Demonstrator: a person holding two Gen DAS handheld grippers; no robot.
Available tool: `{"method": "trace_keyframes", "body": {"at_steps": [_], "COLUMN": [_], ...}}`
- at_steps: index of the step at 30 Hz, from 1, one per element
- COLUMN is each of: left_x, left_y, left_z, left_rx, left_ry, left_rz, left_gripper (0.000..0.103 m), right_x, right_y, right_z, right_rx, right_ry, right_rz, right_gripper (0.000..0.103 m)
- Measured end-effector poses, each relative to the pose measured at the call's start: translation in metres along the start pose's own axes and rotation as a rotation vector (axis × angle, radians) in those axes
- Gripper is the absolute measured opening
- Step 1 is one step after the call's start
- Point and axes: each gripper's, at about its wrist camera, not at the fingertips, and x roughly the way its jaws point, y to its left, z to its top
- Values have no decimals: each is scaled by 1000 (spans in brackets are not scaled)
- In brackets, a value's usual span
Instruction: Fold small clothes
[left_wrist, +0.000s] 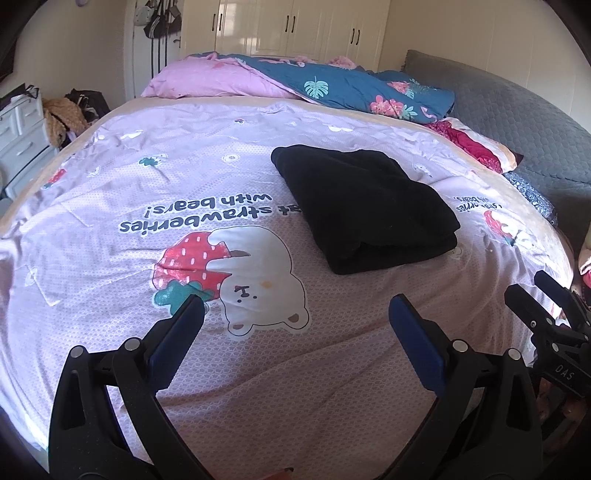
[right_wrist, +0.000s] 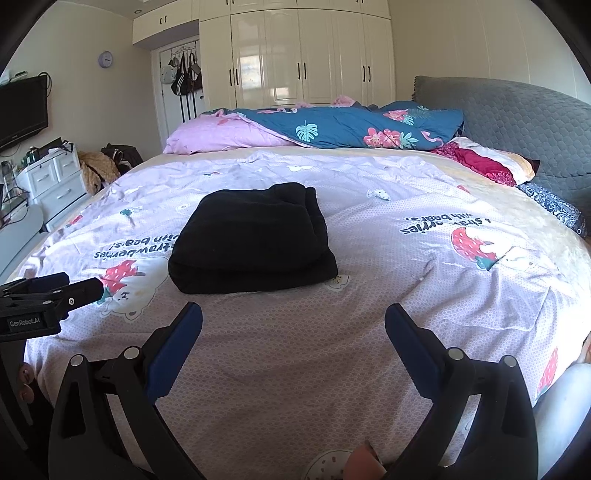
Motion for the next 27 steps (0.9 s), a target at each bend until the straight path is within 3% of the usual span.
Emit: {"method": "trace_keyframes", "body": {"at_steps": [27], "left_x": [1], "left_y": [2], "left_z": [0], "left_rx": [6], "left_ry": [8], "left_rz": [13], "left_gripper": [94], "right_x": [0], "right_y": [0], "right_z": [-1], "right_rx": [-1], "right_ry": [3], "right_rz": [2], "right_gripper": [99]}}
